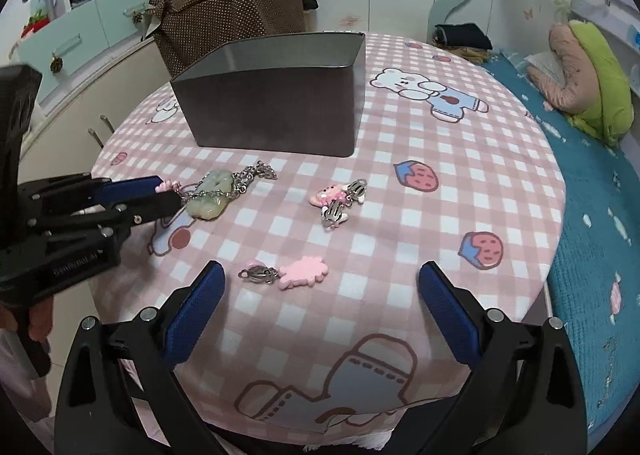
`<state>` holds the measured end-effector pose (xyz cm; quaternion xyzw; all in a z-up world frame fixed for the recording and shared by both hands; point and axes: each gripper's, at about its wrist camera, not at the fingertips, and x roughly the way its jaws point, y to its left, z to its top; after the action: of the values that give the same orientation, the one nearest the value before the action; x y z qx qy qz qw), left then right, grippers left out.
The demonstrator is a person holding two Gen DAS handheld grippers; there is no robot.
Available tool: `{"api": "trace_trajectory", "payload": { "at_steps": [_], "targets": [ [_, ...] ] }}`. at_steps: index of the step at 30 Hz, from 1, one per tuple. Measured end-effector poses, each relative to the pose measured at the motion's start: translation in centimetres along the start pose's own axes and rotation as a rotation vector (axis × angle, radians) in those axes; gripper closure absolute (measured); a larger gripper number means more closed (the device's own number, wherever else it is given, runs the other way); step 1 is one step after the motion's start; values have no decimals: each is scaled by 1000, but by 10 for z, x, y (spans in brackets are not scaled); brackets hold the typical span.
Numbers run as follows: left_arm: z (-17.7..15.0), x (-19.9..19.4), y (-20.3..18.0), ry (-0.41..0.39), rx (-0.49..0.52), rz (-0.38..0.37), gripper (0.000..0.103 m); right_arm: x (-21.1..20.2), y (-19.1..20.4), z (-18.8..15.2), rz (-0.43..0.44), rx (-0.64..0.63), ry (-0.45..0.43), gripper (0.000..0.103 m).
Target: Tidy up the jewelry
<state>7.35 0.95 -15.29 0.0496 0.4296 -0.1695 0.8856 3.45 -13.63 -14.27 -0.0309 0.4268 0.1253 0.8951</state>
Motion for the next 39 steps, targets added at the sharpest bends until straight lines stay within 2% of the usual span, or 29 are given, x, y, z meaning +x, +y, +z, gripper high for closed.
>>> {"api": "trace_trajectory", "payload": {
  "at_steps": [2, 4, 11, 14, 19, 21, 22, 24, 25, 28, 33, 37, 39],
  "targets": [
    [0, 0, 0, -2, 0, 1, 78, 0, 2, 0, -5, -13, -5, 16],
    [0, -2, 1, -4, -9, -2, 78, 0, 2, -1, -10, -25, -14, 24],
    [-1, -6, 5, -13, -23, -7, 78, -1, 7, -2, -18, -68, -42, 60],
    [-2, -11, 7, -22, -24, -7, 78, -1, 8, -1, -19, -71, -45, 65],
    [-5, -16, 11, -17, -14, 15, 78, 0, 8, 3, -33, -65, -44, 66],
    [-7, -15, 14, -10, -14, 29, 76, -1, 4, 6, -13, -32, -50, 65],
    [-8, -16, 15, -8, -16, 26, 73, -2, 3, 8, -2, -27, -56, 64],
    [-10, -16, 17, -7, -19, 44, 55, -7, 5, 13, -4, -35, -85, 49],
    [-11, -16, 18, -9, -14, 50, 51, -9, 7, 15, -4, -45, -97, 48],
    [-11, -16, 23, -10, -18, 55, 51, -13, 18, 23, 27, -91, -130, 48],
    [-10, -17, 29, -19, -11, 63, 51, -7, 55, 36, 103, -263, -168, 48],
    [-11, -20, 37, -25, -24, 63, 51, 9, 80, 45, 146, -374, -144, 52],
    [-11, -20, 41, -24, -31, 77, 51, 17, 86, 47, 161, -396, -121, 57]
  ]
}}
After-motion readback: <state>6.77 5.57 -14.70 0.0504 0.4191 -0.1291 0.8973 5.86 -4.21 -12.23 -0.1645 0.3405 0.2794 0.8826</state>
